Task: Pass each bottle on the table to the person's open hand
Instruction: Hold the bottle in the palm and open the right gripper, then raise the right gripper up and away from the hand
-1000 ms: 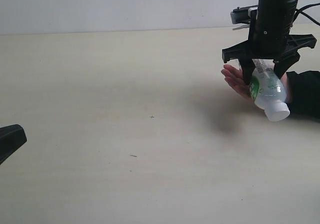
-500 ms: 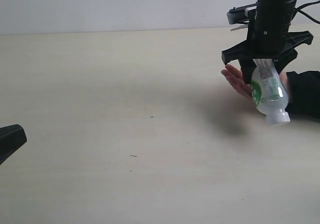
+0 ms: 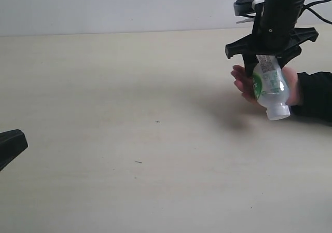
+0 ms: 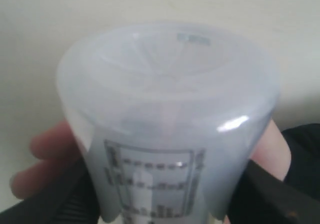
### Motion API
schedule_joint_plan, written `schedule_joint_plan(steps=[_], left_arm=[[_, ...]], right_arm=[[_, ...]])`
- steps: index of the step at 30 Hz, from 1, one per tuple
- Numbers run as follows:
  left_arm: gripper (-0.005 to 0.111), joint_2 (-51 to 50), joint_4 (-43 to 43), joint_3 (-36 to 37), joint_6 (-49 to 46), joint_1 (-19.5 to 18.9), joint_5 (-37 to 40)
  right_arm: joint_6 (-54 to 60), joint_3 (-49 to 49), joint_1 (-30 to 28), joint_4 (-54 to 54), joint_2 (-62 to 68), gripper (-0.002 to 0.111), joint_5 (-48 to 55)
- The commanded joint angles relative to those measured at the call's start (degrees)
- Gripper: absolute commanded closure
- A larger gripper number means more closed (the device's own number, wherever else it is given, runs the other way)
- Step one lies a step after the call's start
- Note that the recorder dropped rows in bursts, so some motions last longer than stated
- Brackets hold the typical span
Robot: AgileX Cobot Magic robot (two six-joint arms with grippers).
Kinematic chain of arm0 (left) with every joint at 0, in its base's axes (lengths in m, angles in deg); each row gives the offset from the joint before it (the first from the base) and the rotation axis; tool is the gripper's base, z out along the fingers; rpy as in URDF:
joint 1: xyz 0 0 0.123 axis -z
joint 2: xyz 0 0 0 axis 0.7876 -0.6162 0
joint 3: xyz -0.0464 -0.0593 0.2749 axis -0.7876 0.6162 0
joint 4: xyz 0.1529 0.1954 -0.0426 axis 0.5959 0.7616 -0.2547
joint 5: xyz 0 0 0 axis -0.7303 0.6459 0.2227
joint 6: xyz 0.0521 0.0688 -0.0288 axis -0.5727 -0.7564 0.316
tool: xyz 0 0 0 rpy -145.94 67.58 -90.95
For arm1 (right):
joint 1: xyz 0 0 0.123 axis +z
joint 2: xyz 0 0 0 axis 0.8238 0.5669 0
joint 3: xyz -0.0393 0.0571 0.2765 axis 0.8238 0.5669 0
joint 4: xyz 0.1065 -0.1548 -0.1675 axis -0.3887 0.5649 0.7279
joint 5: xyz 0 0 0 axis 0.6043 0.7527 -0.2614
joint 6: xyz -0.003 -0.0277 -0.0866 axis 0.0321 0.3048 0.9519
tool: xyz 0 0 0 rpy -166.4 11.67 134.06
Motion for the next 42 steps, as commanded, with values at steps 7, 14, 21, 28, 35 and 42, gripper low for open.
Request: schedule_joint_plan(steps=[7,14,21,28,35,42], left_arm=[[0.107,0.08,-0.43,0.19,0.09,-0.02,-0.38],[0.107,0.08,-0.43,0.19,0.09,-0.02,-0.38],[0.107,0.08,-0.43,0.19,0.09,-0.02,-0.38],[0.107,0.08,-0.43,0.19,0.09,-0.02,-0.38],[0.107,0.08,-0.43,0.19,0.09,-0.02,-0.38],[0.107,0.08,-0.43,0.19,0.09,-0.02,-0.38]], right_arm=[[-0.14,-0.11,-0.19,1.29,-0.15,0.037,-3.17],[-0.14,-0.11,-0.19,1.81,-0.15,0.033,-4.45],[0.19,-2.63,-0.19,1.81,-0.38,0.017,-1.77],[6.97,-8.28,-0.19,-3.00,-6.20,0.017,2.91],[9.69,-4.01,-0.19,-9.39,-20.59,0.079,8.16],[15.65,10.03,-0.19,-19.33,-33.60,0.108,-1.40]])
